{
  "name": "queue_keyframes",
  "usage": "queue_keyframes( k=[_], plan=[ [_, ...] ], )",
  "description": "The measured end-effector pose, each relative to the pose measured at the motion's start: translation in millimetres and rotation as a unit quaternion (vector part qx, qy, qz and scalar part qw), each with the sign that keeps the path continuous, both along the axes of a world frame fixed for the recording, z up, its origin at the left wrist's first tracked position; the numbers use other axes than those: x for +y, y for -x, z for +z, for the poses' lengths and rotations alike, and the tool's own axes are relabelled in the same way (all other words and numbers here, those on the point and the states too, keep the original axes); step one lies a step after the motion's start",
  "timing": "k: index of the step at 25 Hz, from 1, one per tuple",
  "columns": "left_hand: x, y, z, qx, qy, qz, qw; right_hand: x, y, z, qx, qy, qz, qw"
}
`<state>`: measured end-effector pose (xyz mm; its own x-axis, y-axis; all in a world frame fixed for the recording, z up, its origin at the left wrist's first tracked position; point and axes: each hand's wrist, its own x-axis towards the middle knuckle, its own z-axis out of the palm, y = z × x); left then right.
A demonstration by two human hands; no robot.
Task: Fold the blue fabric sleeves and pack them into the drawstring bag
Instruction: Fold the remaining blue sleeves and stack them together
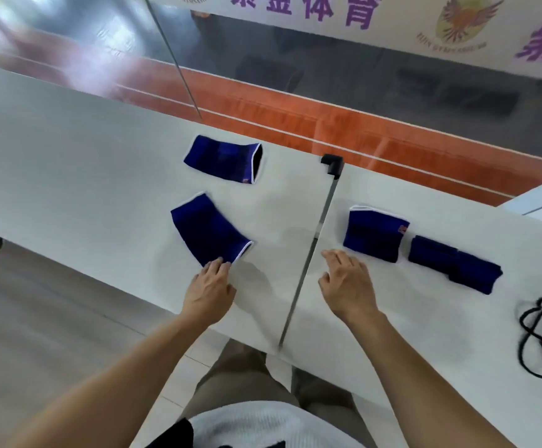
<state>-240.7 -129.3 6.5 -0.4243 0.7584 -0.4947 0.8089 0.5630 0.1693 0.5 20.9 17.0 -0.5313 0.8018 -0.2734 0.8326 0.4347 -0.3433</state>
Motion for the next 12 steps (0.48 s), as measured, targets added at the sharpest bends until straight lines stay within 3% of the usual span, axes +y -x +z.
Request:
queue_keyframes(
  k=[7, 12],
  plan=[
    [5.1, 11.1, 1.6, -0.051, 0.013, -0.177, 0.983, -63.0, 80.3, -8.3, 0.004, 0.037, 0.049, 0.998],
    [12.3, 33.9, -1.4, -0.129, -0.075, -0.193, 0.970, -77.7, 102.7, -16.6, -0.019, 0.045, 0.008, 0.999]
  ],
)
